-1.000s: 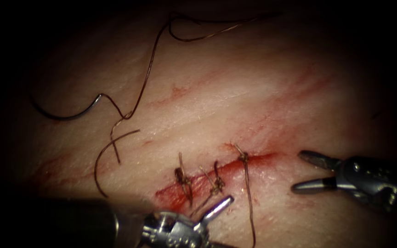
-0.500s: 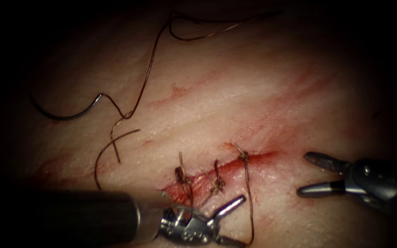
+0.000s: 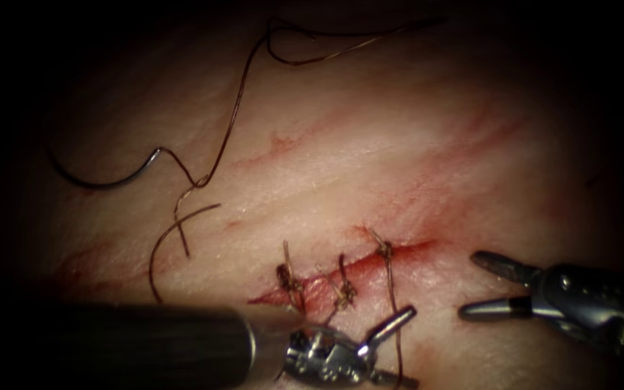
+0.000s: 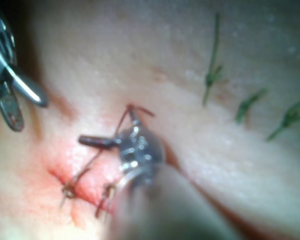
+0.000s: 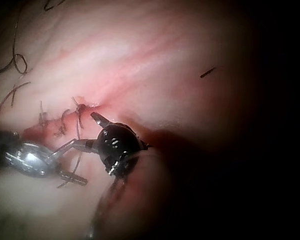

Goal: Wound Closure

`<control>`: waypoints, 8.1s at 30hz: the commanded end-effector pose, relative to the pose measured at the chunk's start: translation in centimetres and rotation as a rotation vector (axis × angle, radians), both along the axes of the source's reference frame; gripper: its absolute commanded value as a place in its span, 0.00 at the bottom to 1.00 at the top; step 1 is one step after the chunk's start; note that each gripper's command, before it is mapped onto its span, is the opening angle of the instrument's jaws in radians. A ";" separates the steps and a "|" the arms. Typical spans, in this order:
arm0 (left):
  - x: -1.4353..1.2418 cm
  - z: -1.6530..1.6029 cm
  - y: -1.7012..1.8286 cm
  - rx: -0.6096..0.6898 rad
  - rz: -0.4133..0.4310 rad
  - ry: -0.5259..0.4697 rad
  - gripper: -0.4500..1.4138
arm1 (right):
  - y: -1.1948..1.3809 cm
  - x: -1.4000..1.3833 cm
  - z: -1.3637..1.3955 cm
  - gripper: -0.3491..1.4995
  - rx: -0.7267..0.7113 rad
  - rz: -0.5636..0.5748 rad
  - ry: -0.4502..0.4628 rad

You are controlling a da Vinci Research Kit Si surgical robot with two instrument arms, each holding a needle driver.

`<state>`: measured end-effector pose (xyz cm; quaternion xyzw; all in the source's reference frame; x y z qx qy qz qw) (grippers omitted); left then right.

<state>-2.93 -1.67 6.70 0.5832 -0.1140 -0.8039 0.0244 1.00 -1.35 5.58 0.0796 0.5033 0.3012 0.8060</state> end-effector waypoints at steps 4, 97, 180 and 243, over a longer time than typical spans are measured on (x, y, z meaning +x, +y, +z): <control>-0.04 0.00 -0.08 0.005 0.004 -0.001 0.69 | -0.05 0.06 0.07 0.95 0.003 0.000 0.003; 0.45 -0.94 0.98 0.447 -0.058 -0.269 0.00 | -0.07 1.49 0.81 0.00 -0.426 -0.328 0.004; 2.18 -0.43 1.47 0.796 -0.229 -0.071 0.94 | 0.18 0.23 0.12 0.87 -0.327 -0.198 -0.063; 2.17 -1.50 1.72 0.592 -0.107 -0.238 0.59 | 1.00 0.09 -0.50 0.49 -0.148 -0.357 0.135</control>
